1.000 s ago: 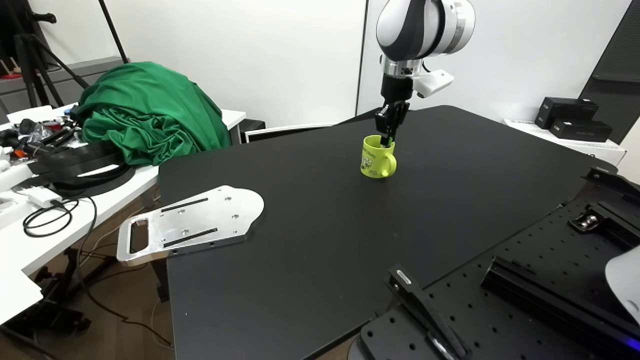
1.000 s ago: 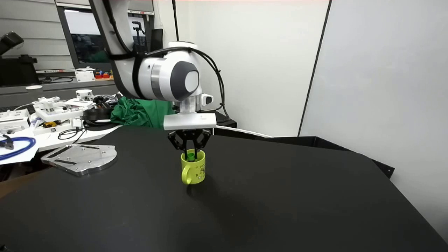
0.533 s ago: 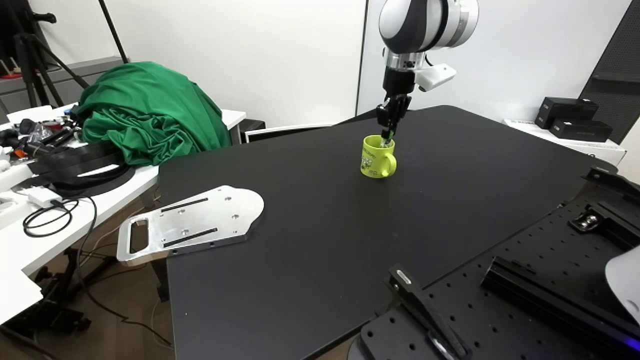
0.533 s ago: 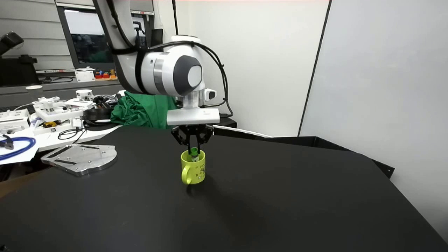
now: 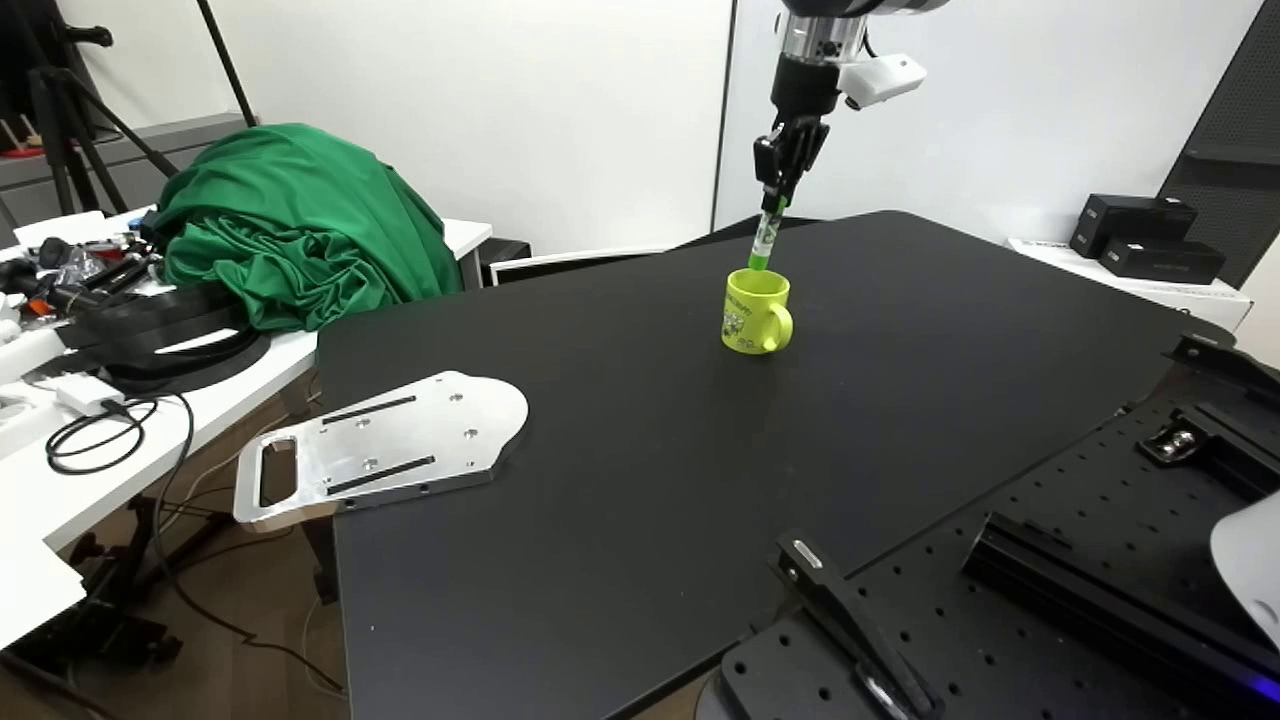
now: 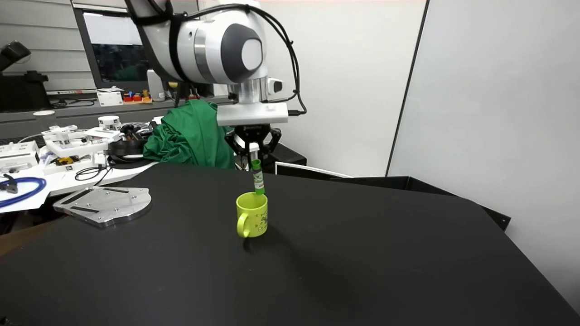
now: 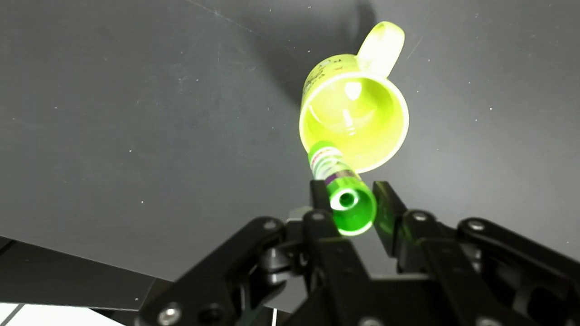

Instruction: Remove and then put back the glue stick in the mug

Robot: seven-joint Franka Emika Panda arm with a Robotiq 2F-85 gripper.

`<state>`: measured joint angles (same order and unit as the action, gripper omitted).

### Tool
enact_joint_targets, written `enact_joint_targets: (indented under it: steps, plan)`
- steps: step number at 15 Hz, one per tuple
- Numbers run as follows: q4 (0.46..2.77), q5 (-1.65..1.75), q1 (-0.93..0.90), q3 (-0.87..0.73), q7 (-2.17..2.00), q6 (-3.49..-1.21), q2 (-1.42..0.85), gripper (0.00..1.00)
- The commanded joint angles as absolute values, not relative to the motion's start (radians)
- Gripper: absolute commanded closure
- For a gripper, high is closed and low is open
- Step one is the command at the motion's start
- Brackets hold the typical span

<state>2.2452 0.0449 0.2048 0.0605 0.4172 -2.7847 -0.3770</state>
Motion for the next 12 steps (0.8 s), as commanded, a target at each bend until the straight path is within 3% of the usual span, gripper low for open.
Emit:
enact_joint_targets:
  steps: [1, 10, 12]
  plan:
    - [2.285, -0.005, 0.233, 0.068, 0.448, -2.724, -0.269, 0.93]
    - [2.227, -0.078, 0.275, -0.034, 0.536, -2.494, -0.264, 0.93]
    - [2.224, -0.035, 0.275, -0.078, 0.501, -2.552, -0.304, 0.93]
